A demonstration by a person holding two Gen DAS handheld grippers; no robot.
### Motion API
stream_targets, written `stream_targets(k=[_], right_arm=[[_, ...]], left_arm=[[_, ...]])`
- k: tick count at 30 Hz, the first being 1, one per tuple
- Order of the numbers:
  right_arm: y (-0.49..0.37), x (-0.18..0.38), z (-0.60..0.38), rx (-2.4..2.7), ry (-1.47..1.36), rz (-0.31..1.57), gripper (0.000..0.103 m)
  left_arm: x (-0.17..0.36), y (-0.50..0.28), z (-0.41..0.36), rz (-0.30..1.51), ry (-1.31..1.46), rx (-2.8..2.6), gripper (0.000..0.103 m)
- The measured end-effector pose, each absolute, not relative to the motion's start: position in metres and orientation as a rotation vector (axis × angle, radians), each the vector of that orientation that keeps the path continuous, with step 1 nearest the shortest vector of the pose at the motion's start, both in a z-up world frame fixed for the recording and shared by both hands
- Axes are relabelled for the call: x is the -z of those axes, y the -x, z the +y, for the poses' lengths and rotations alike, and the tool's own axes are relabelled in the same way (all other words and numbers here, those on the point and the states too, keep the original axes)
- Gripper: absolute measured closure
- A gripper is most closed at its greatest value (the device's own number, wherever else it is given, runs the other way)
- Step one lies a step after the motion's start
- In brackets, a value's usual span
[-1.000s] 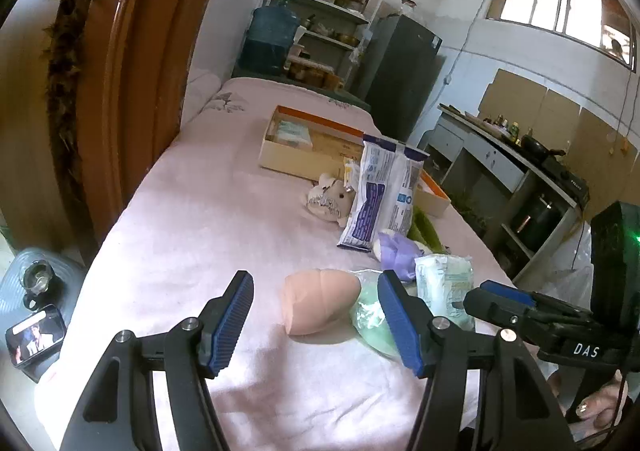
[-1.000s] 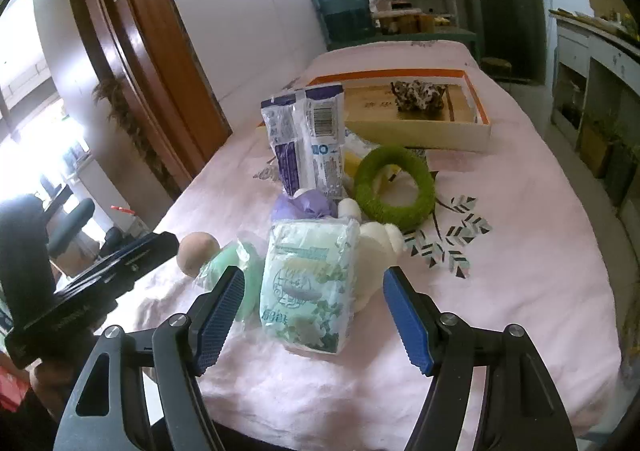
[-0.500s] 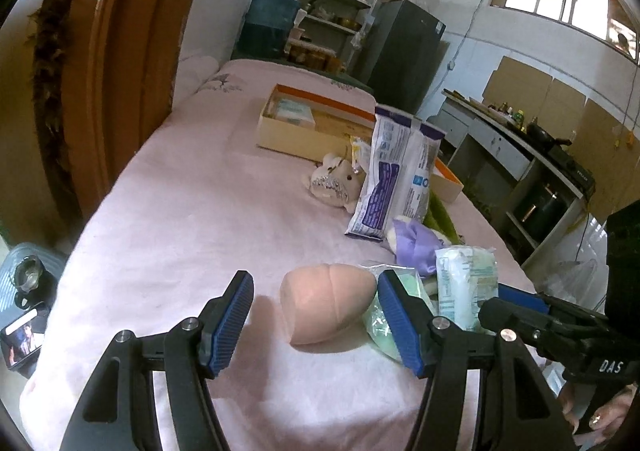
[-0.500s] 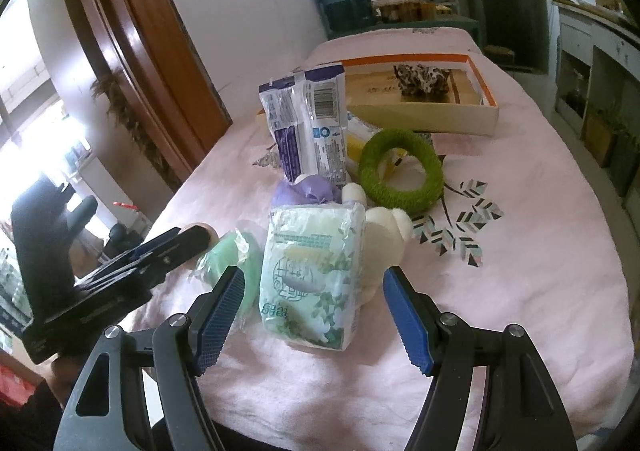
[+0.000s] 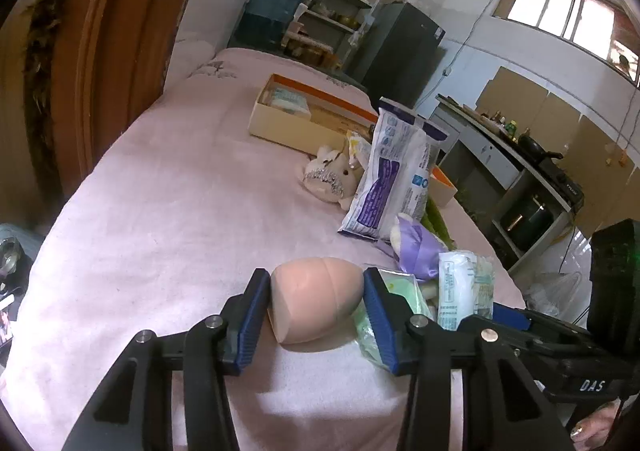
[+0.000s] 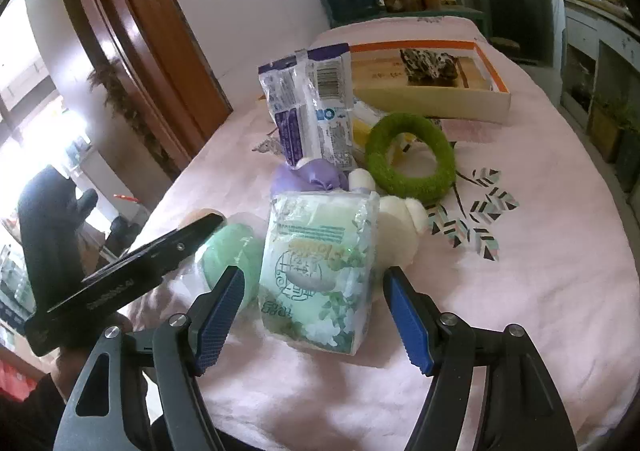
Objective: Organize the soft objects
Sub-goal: 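Grasp the beige makeup sponge with the left tool while the right tool grasps the green tissue pack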
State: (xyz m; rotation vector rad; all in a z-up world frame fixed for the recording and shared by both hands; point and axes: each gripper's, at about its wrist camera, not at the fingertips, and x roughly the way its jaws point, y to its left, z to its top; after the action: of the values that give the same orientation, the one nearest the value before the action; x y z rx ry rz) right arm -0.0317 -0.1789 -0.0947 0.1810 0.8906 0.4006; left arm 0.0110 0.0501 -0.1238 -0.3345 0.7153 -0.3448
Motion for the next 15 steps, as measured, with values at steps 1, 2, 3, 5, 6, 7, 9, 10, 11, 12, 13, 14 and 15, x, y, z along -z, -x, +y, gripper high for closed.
stream_targets(k=[1, 2, 3, 5, 6, 7, 9, 10, 11, 12, 13, 14, 15], right_arm=[[0.0312, 0.0956, -0.1787, -0.399, -0.18, 0.892, 0.03], [0.0305, 0.0962, -0.1785, -0.397, -0.18, 0.895, 0.03], [0.0301, 0.0965, -0.1783, -0.396, -0.179, 0.895, 0.03], [0.0304, 0.097, -0.1784, -0.396, -0.177, 0.892, 0.03], [0.0304, 0.097, -0.1782, -0.395, -0.175, 0.89, 0.03], [0.0304, 0.0971, -0.1781, -0.394, -0.173, 0.889, 0.03], [0.0306, 0.0976, -0.1786, -0.394, -0.174, 0.887, 0.031], [0.0305, 0.0979, -0.1791, -0.395, -0.175, 0.887, 0.035], [0.0308, 0.0982, -0.1794, -0.396, -0.177, 0.887, 0.039], [0.0311, 0.0985, -0.1802, -0.392, -0.178, 0.886, 0.04], [0.0313, 0.0984, -0.1818, -0.387, -0.179, 0.885, 0.044], [0.0316, 0.0983, -0.1829, -0.387, -0.184, 0.885, 0.046], [0.0315, 0.0981, -0.1848, -0.387, -0.194, 0.884, 0.047]], left_arm=[[0.1233, -0.0096, 0.0498, 0.713, 0.333, 0.345, 0.056], [0.1229, -0.0089, 0.0497, 0.709, 0.331, 0.344, 0.056], [0.1224, -0.0081, 0.0494, 0.705, 0.327, 0.343, 0.056], [0.1206, -0.0066, 0.0493, 0.698, 0.328, 0.341, 0.056], [0.1198, -0.0059, 0.0495, 0.693, 0.329, 0.34, 0.056], [0.1189, -0.0052, 0.05, 0.688, 0.328, 0.336, 0.056], [0.1175, -0.0035, 0.0516, 0.68, 0.332, 0.331, 0.056], [0.1177, -0.0047, 0.0535, 0.678, 0.334, 0.331, 0.056], [0.1169, -0.0044, 0.0545, 0.674, 0.338, 0.328, 0.056], [0.1162, -0.0041, 0.0551, 0.672, 0.34, 0.327, 0.056], [0.1158, -0.0038, 0.0552, 0.67, 0.341, 0.327, 0.056], [0.1154, -0.0037, 0.0553, 0.669, 0.341, 0.326, 0.056], [0.1148, -0.0034, 0.0553, 0.666, 0.341, 0.326, 0.056]])
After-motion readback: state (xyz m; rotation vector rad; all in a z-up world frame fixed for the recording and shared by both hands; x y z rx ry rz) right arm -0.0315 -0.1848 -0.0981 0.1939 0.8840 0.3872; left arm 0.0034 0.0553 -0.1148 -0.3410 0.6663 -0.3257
